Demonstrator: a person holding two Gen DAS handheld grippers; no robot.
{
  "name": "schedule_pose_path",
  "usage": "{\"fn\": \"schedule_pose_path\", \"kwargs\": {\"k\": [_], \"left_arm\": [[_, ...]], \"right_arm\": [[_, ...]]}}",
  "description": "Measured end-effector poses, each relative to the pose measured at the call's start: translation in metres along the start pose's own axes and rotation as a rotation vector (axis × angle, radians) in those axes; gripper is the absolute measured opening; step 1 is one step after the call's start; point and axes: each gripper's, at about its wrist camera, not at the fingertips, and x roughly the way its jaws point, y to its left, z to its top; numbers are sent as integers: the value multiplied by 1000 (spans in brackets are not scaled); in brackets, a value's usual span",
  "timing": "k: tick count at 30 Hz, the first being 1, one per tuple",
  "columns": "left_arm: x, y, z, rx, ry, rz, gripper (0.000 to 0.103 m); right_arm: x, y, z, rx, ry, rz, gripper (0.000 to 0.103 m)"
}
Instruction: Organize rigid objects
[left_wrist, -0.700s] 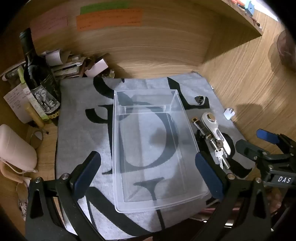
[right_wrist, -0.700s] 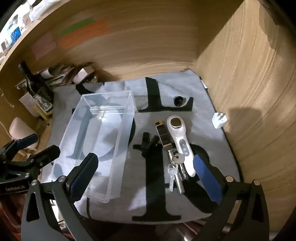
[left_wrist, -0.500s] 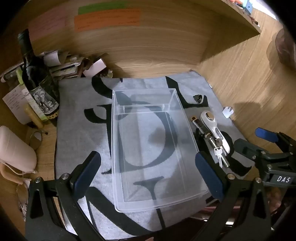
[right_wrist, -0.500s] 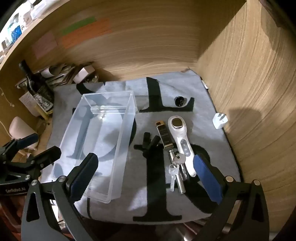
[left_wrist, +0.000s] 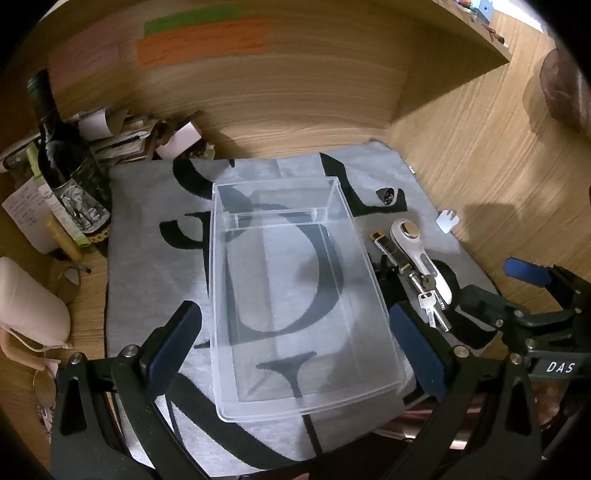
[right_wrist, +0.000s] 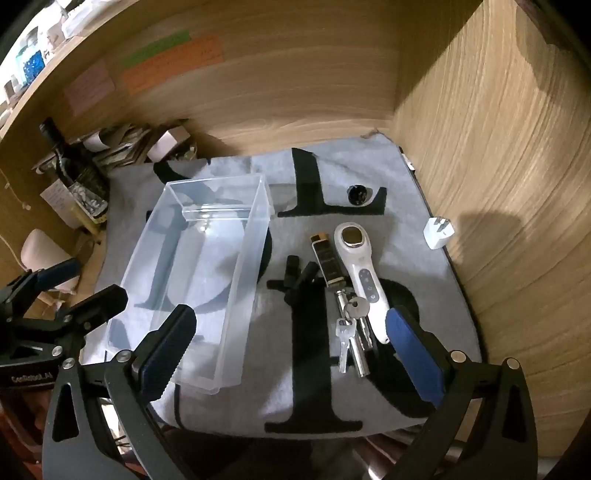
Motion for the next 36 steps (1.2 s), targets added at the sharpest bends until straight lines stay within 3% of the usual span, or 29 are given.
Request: {"fn": "schedule_pose_path", "kwargs": {"k": [36], "left_arm": [[-4, -6, 2, 13, -5, -3, 103]], "right_arm": [[-3, -1, 2, -15, -6, 17, 103]]}}
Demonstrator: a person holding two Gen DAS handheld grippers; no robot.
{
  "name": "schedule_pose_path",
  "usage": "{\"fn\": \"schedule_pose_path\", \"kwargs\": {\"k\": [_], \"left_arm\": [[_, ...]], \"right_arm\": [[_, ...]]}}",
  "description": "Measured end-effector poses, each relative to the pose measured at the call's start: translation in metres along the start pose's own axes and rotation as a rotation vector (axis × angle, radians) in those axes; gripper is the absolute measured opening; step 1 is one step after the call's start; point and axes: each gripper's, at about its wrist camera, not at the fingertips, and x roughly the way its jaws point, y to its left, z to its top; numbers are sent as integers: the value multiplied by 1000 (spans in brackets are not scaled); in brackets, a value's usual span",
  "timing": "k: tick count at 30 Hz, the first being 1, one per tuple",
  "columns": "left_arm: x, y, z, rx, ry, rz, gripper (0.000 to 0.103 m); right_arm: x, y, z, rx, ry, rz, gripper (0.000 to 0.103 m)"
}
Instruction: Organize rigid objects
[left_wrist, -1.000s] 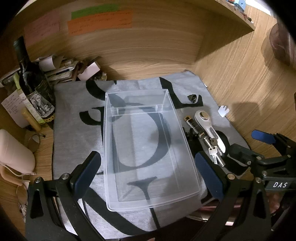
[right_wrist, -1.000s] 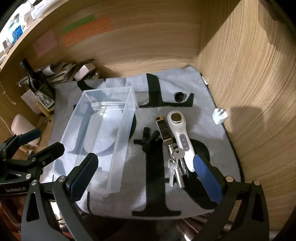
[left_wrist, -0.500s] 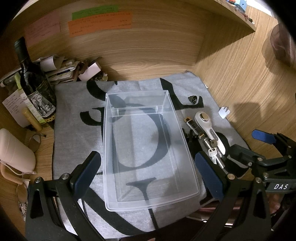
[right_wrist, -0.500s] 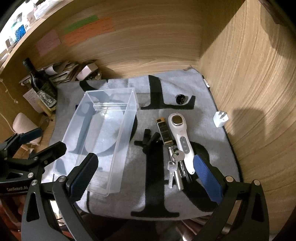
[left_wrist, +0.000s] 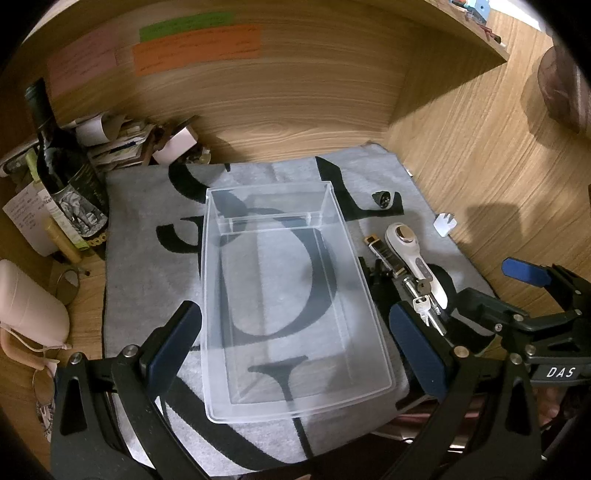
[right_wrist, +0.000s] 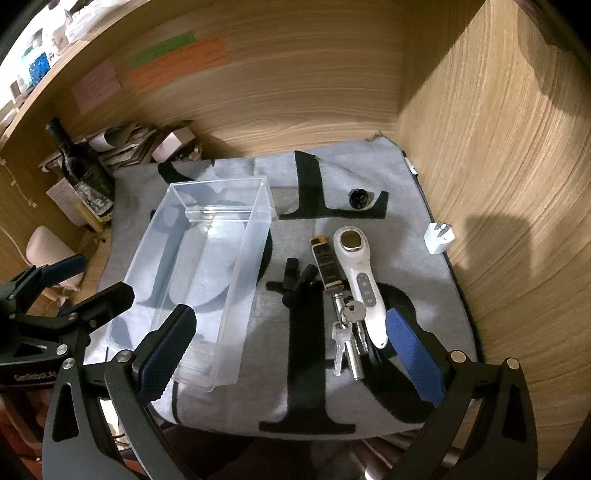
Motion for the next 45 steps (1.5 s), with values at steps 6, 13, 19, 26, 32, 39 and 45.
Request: {"fn": "schedule_pose_path", "kwargs": {"k": [6, 13, 19, 26, 32, 39, 45], "left_arm": [[0, -2, 3, 0, 0, 0, 103], [0, -2, 2, -1, -1, 1, 103], [-1, -3, 3, 0, -1, 1, 103], [1, -3, 3, -3, -1, 2, 103], [1, -3, 2, -4, -1, 3, 103], [7, -8, 5, -8, 7, -2, 103], [13, 0, 6, -27, 26, -5, 89]], "right_arm": [[0, 0, 0, 3, 0, 0, 103], [-1, 0, 1, 3, -2, 1, 103], [0, -2, 2, 2, -1, 2, 103], [0, -2, 2, 2, -2, 2, 103], [1, -5, 3, 1, 0, 2, 103], [4, -7, 5, 0, 0, 0, 103], [7, -8, 5, -3, 2, -11, 98]]}}
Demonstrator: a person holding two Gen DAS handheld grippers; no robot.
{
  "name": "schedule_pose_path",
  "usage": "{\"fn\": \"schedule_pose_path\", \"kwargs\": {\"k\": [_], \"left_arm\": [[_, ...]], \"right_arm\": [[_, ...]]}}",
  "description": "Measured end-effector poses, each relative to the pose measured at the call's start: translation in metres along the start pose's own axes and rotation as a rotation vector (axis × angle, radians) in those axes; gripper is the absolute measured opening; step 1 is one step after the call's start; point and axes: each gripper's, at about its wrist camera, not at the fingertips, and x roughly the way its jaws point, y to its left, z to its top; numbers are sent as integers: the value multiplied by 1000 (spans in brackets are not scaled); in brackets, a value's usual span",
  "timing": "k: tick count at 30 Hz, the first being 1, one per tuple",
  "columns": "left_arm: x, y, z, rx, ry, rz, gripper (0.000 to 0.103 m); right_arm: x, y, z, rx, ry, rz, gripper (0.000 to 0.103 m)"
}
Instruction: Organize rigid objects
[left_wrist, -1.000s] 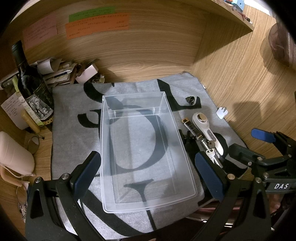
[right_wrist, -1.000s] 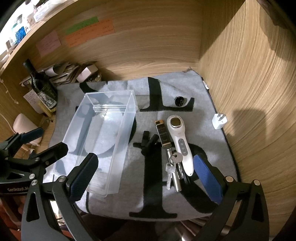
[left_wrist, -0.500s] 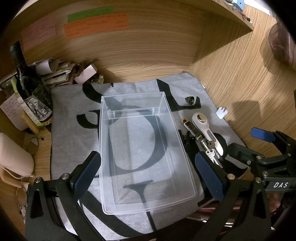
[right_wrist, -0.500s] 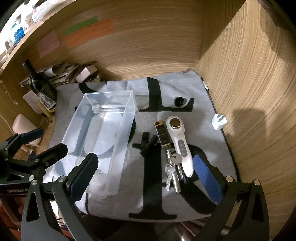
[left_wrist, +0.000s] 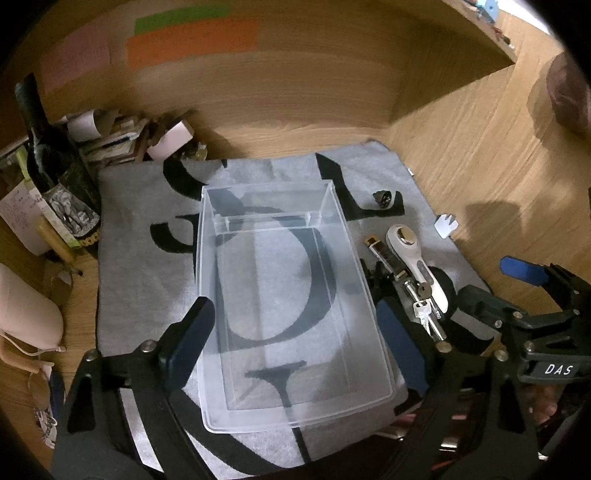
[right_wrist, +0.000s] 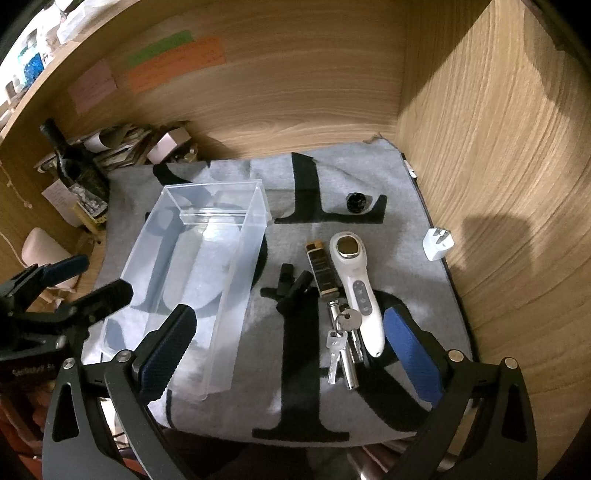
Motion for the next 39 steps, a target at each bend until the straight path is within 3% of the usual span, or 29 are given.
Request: {"fn": "schedule_pose_path", "kwargs": {"k": [8, 10, 23, 31, 39], "left_arm": [[5, 18, 7, -41, -1, 39, 75], [7, 25, 9, -63, 6, 45, 67], [35, 70, 20, -180, 78, 116, 48], [65, 87, 19, -222, 158, 130, 29], [85, 93, 18, -236, 202, 120, 16]], "right_arm": [[10, -6, 4, 17, 9, -17, 90], [12, -9, 5, 24, 7, -19, 89], [36, -39, 20, 83, 26, -61, 78], [68, -65, 22, 137, 82, -69, 77], [106, -75, 20, 157, 174, -62, 63]]}}
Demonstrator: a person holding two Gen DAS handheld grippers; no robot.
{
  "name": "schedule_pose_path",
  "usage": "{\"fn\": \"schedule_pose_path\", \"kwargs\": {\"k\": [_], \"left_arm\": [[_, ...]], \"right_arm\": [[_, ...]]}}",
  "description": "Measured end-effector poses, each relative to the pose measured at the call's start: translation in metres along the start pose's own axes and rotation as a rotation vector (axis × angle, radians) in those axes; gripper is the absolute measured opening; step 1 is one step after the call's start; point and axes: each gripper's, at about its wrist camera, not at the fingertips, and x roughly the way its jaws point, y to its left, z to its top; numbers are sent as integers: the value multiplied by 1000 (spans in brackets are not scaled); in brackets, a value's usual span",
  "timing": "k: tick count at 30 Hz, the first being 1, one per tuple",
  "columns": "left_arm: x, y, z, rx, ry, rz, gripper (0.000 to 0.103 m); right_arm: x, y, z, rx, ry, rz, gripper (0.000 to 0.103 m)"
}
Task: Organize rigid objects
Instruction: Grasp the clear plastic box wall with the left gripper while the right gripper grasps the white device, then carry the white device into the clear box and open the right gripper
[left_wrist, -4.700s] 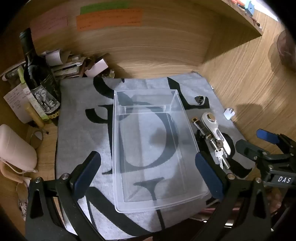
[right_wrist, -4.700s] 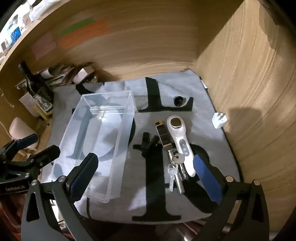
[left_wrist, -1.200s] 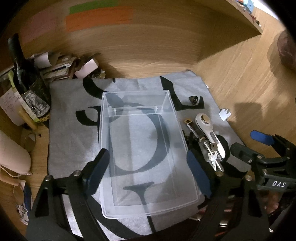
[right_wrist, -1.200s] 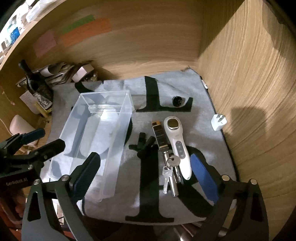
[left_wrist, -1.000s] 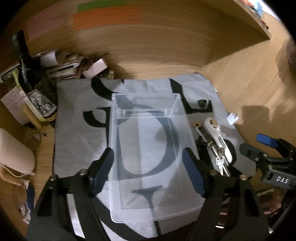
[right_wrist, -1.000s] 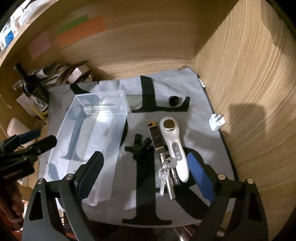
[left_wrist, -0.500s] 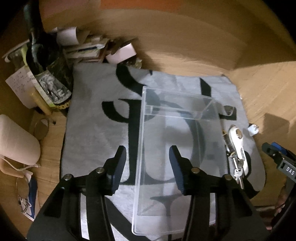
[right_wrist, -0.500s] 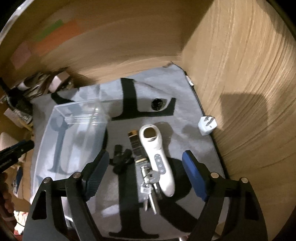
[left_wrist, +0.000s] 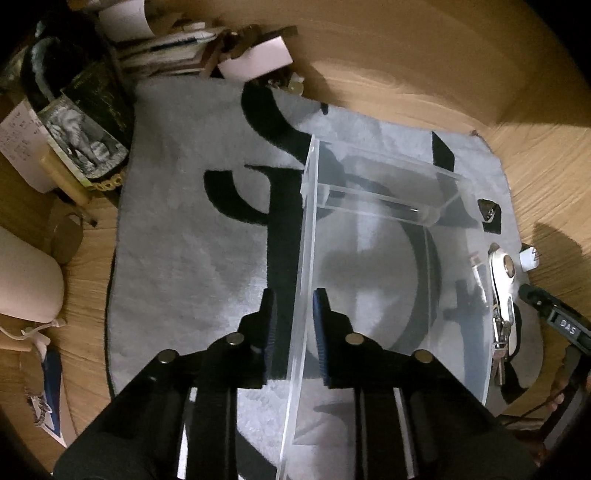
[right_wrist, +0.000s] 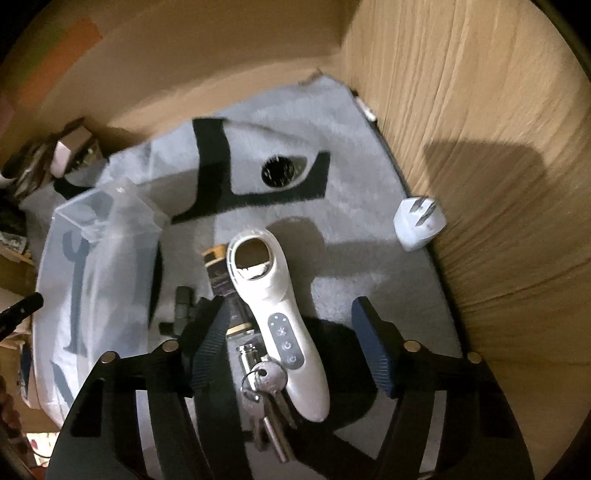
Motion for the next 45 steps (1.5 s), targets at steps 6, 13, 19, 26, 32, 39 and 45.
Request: {"fn": "schedule_pose_path", "kwargs": {"k": [6, 13, 19, 26, 32, 39, 45], "left_arm": [[12, -1, 1, -21, 30, -19, 12], [19, -4, 0, -27, 51, -24, 12], [22, 0, -2, -47, 58, -36, 7], [15, 0, -5, -44, 37, -42, 7], [11, 2, -8, -45, 29, -55, 7], [8, 3, -9, -26, 21, -59, 7], [6, 4, -9, -13, 24, -68, 6]], "right_arm": [[24, 4, 10, -9, 54, 3, 62], [50, 12, 17, -32, 101, 3, 62], [52, 12, 21, -13, 88, 31, 38], [37, 5, 21, 22, 37, 12, 37], [-2, 0, 11, 48, -39, 8, 36], [-48, 4, 6, 70, -133, 42, 36], [-78, 31, 4, 21, -212, 93, 36]]}}
